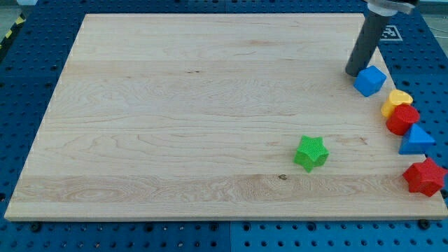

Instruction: Move the blue cube to the top of the yellow hexagon

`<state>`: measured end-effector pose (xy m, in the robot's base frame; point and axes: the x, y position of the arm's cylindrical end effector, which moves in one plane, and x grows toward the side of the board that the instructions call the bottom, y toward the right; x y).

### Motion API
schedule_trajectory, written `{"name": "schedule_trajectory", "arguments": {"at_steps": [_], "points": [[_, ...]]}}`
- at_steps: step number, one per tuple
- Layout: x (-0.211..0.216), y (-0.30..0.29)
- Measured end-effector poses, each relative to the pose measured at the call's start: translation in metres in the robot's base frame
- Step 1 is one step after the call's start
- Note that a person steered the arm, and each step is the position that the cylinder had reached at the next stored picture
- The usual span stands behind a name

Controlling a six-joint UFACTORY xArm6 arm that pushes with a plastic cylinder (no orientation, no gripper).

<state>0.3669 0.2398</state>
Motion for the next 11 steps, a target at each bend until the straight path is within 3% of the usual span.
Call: {"name": "schedule_trajectory", "arguments": {"at_steps": [4,7,9,11], "points": [[0.017,-0.036],[0.025,0.005],[0.025,-0.057],[0.025,-0.069]]}}
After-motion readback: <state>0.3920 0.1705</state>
